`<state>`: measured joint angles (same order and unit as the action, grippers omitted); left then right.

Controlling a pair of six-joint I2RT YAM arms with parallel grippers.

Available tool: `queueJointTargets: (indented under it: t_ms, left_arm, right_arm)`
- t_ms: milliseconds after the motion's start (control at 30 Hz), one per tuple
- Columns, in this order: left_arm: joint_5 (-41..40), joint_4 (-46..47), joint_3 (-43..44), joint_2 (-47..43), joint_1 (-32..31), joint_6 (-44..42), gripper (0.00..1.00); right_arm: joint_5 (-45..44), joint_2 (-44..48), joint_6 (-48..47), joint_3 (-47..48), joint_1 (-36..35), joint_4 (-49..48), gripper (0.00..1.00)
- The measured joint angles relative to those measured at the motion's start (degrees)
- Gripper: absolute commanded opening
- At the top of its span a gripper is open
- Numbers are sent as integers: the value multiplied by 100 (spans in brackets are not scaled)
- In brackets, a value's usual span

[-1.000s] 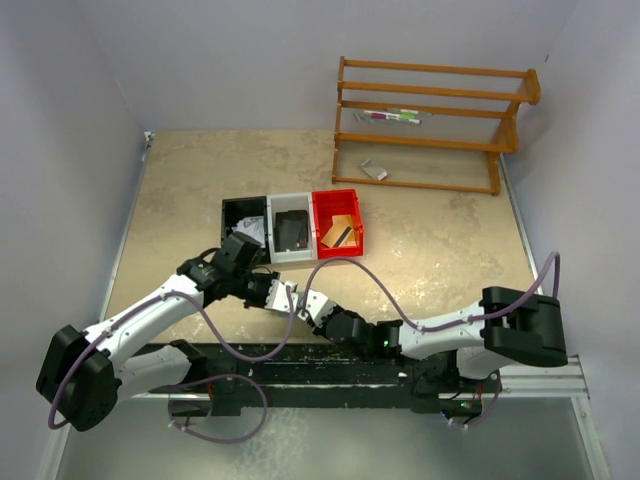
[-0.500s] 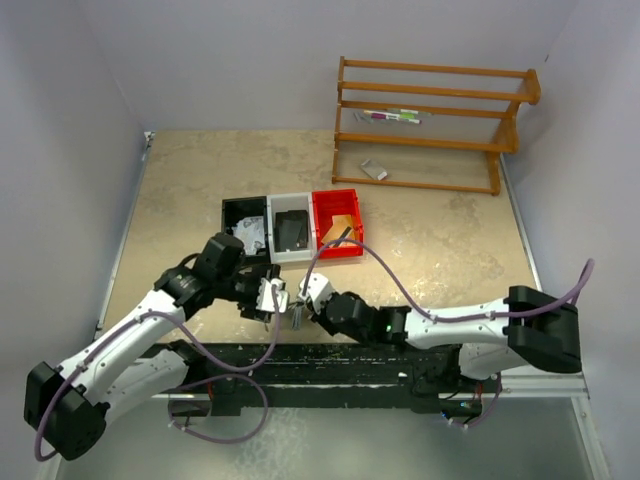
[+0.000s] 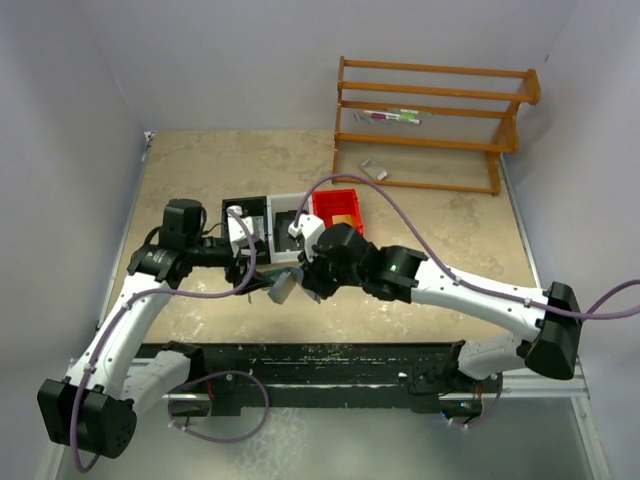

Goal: Take the credit cards out of the card holder

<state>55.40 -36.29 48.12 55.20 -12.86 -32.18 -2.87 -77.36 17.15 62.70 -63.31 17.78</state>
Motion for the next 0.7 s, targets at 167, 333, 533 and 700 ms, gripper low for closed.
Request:
queueJointTargets:
  t_ms: [167,333,533,700]
  left_arm:
    - [879,-326,332,31,4,94,92]
    - [1628,-1692,1023,385,7,-800,92]
    - [1932,-2188,1246,356,44,-1108,91]
    - [1329,-584,350,-649,48,509,93]
  right_arm:
    - [315,-35,-33,1187,76,957,0]
    - [437,-267,-46,2295,127,1847,0]
    - [348,-721,11,3171,153,2850,0]
    - [131,-1130,205,3709,157,3606,0]
